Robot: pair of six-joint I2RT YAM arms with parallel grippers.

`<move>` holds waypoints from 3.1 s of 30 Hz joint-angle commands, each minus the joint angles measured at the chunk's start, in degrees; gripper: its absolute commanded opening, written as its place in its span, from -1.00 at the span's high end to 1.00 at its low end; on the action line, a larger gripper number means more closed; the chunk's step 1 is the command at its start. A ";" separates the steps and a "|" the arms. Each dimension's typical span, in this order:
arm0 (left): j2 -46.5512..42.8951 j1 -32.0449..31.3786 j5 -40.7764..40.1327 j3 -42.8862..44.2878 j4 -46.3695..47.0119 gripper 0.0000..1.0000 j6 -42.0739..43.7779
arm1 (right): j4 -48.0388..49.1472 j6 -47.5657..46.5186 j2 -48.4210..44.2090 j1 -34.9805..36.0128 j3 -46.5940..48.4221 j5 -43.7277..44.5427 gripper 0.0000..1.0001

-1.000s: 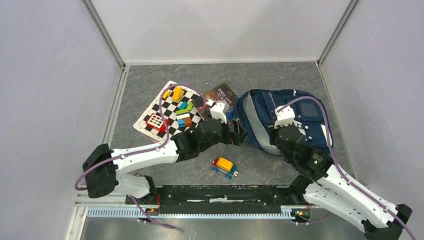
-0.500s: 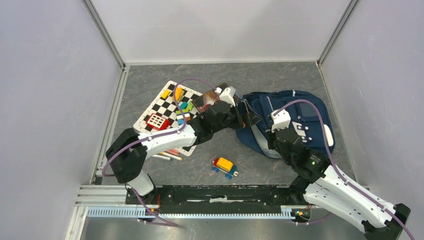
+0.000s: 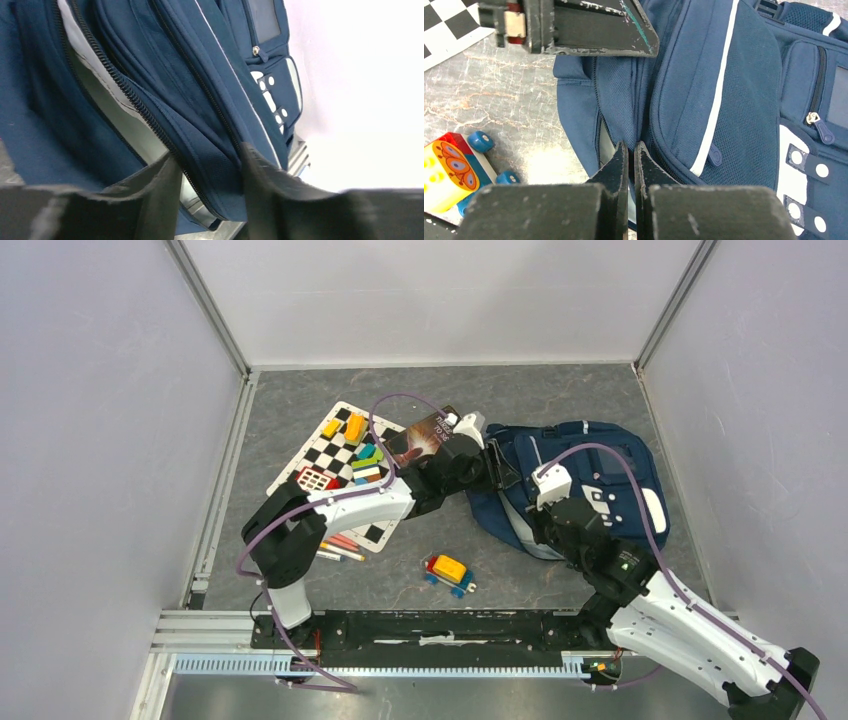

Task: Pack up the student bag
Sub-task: Unzip the student bag at the center of the board, then pick up the book from the center of the board.

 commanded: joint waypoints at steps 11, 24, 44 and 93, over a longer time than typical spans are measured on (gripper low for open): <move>-3.38 -1.59 9.97 -1.24 14.79 0.96 -5.37 | 7.83 -7.03 -1.25 -0.03 2.21 -4.74 -0.62; -8.82 -4.74 5.74 -1.31 10.91 0.96 -2.71 | 5.95 -6.51 2.59 -0.03 1.75 19.35 -0.43; -25.39 2.77 -4.67 2.74 -34.73 -0.99 43.58 | 4.35 -7.86 -3.72 -0.03 8.74 35.02 1.00; 6.67 9.15 -26.00 -2.39 -12.01 0.21 72.03 | 5.20 -7.23 -3.77 0.04 11.12 30.58 1.00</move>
